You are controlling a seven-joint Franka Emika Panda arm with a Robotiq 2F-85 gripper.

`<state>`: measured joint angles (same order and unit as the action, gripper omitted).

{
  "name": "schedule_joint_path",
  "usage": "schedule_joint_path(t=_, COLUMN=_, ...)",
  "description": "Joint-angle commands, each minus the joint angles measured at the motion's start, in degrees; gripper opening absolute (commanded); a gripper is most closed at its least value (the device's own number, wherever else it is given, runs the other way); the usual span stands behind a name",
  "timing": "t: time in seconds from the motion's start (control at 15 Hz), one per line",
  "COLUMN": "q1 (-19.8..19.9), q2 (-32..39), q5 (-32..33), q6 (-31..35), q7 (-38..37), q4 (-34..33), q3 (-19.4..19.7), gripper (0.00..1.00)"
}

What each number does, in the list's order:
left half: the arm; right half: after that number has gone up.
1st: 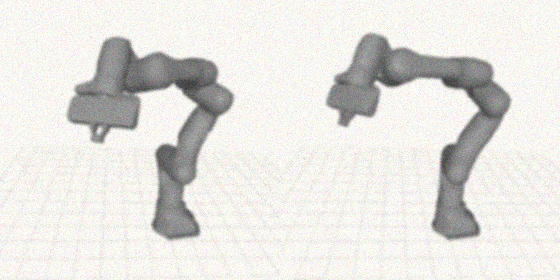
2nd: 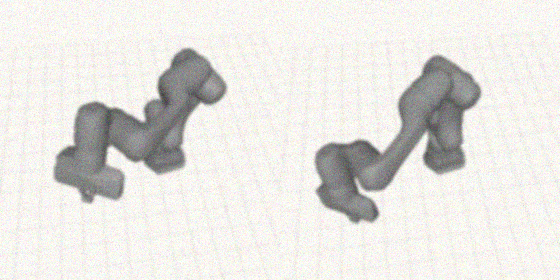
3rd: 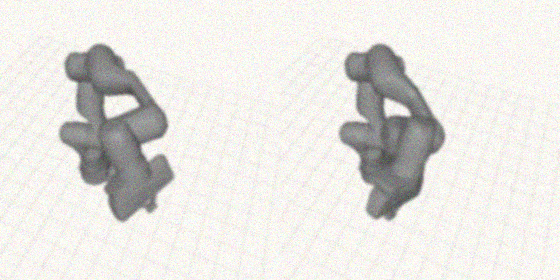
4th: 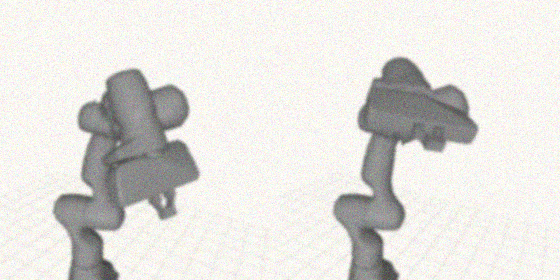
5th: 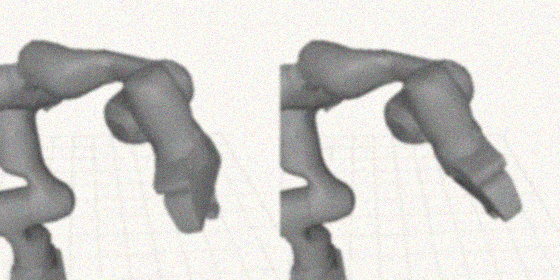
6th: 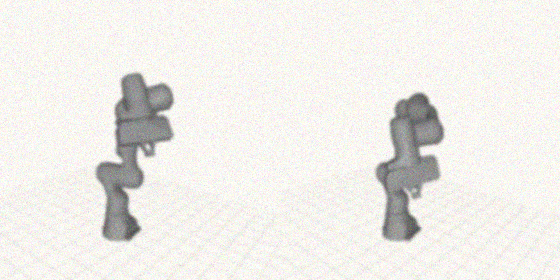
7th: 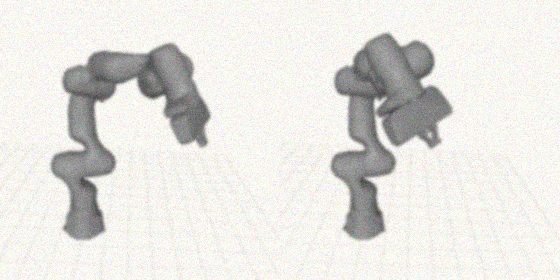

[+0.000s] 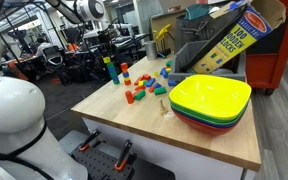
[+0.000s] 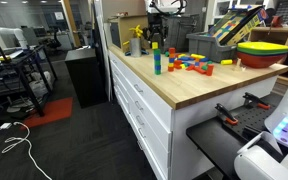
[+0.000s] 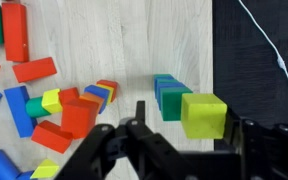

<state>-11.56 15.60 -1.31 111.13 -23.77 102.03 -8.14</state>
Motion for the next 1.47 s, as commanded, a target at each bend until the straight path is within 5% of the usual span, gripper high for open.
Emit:
schedule_joint_path(t=0.0, q1=-0.2, q2=-0.6, q5=-0.6, q6=0.3, q7=0.8, q4=0.4, q3=0.4, gripper=1.0)
schedule_joint_path(t=1.4, q1=-0.2, q2=-0.9, q5=2.4, q6=0.7, q7=-0.3, q4=2.2, q3=2.1, gripper=1.0)
